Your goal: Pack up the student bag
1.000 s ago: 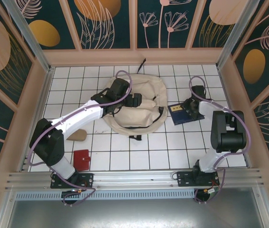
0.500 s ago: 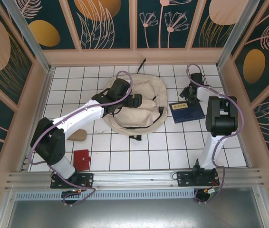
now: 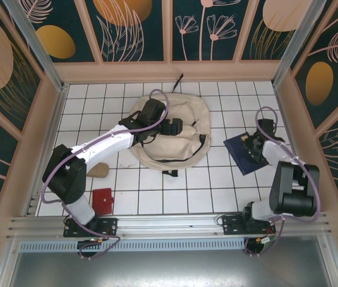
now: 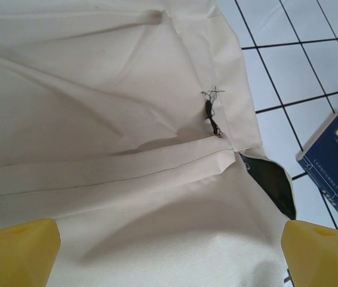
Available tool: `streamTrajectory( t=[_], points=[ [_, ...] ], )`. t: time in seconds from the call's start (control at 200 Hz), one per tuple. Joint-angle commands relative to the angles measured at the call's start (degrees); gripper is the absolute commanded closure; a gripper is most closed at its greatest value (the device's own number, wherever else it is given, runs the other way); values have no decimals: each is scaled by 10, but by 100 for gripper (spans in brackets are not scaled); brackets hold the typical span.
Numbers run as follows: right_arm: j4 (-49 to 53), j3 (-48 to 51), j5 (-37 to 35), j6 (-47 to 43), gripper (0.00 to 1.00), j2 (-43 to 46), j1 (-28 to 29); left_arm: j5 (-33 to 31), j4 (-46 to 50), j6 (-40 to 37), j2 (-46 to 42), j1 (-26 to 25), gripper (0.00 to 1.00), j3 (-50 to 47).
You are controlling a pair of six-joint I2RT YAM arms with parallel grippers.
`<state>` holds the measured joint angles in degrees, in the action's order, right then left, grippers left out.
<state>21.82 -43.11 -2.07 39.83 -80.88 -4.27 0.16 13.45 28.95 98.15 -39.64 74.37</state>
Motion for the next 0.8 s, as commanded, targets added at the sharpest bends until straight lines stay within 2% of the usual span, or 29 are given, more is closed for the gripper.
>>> streamTrajectory(
  t=[0.0,0.095,0.16,0.385,0.535,0.681,0.796],
  points=[
    [51,-23,-14,-3,32,-1,33,36,-24,14,22,0,5,33],
    [52,-43,-58,-33,31,-16,15,72,-40,30,27,-3,6,38],
    [36,-52,-71,-61,25,-36,-9,88,-47,37,29,-7,7,38],
    [-16,-110,-25,-137,19,-116,-56,103,-54,51,44,-21,6,42],
    [-51,-135,38,-181,18,-159,-87,119,-56,58,59,-29,7,50],
    [-43,-142,41,-179,19,-189,-101,127,-55,55,68,-38,7,60],
    [-43,-107,49,-165,20,-168,-94,135,-54,52,75,-47,8,73]
  ],
)
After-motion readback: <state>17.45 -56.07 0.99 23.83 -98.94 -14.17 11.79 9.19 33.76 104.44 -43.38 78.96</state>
